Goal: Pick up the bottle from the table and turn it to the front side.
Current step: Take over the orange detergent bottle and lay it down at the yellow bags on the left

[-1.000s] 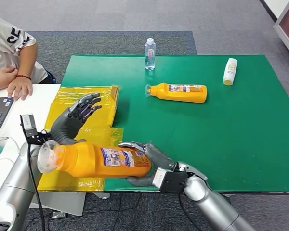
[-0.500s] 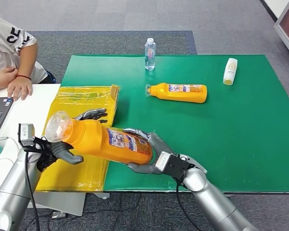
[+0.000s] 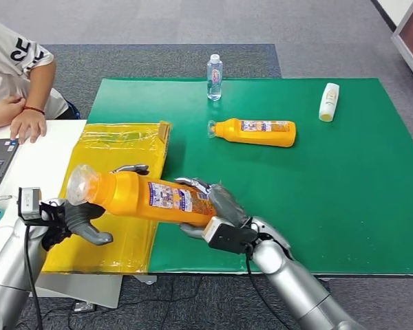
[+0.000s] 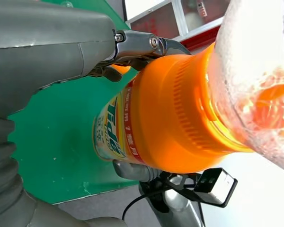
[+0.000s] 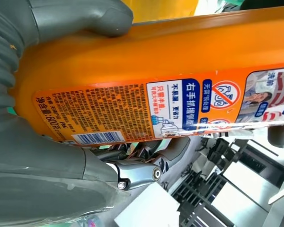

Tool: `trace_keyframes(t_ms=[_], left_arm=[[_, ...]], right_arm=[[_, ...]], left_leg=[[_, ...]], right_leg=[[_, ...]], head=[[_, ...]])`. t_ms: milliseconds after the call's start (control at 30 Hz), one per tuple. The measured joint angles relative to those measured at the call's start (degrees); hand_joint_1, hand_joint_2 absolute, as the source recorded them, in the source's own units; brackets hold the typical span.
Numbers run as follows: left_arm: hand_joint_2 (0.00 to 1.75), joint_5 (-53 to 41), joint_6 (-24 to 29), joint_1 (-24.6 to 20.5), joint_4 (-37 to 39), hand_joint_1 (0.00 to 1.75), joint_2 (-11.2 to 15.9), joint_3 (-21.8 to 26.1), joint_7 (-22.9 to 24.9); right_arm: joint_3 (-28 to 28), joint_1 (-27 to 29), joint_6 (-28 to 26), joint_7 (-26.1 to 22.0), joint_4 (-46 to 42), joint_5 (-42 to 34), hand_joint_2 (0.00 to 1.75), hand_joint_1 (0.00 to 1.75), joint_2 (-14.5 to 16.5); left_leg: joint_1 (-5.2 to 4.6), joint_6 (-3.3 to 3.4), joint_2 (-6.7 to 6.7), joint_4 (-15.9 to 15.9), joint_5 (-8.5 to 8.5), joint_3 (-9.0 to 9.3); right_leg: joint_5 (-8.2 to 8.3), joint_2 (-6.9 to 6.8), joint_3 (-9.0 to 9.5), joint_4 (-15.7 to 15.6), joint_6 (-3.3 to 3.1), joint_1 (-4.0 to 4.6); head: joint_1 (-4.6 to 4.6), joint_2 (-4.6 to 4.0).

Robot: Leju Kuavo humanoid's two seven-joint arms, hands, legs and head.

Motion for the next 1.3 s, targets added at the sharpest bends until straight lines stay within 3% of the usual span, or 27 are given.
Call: trace_keyframes(t_ms=[367, 1300], left_arm=[[1.75, -0.48, 2.31, 1.41, -2.58, 0.0, 0.13, -0.25, 0.0], [1.75, -0.76, 4.11, 2.59, -5.06, 0.0, -3.13, -0.71, -0.01]], right_arm=[[0.6, 1.83, -3.18, 0.98, 0.5, 5.34, 1.75, 1.75, 1.91], [3.51, 5.23, -5.89, 2.93, -2.96, 11.5, 1.75, 1.75, 3.99]], left_leg=[[0.0, -0.02, 0.0, 0.0, 0.01, -0.03], [0.01, -0.03, 0.0, 0.0, 0.01, -0.05]], right_leg=[[0.0, 0.0, -0.05, 0.0, -0.01, 0.0], [0.06, 0.0, -0.08, -0.01, -0.08, 0.01]], head=[[-0.01, 0.0], [-0.01, 0.0]])
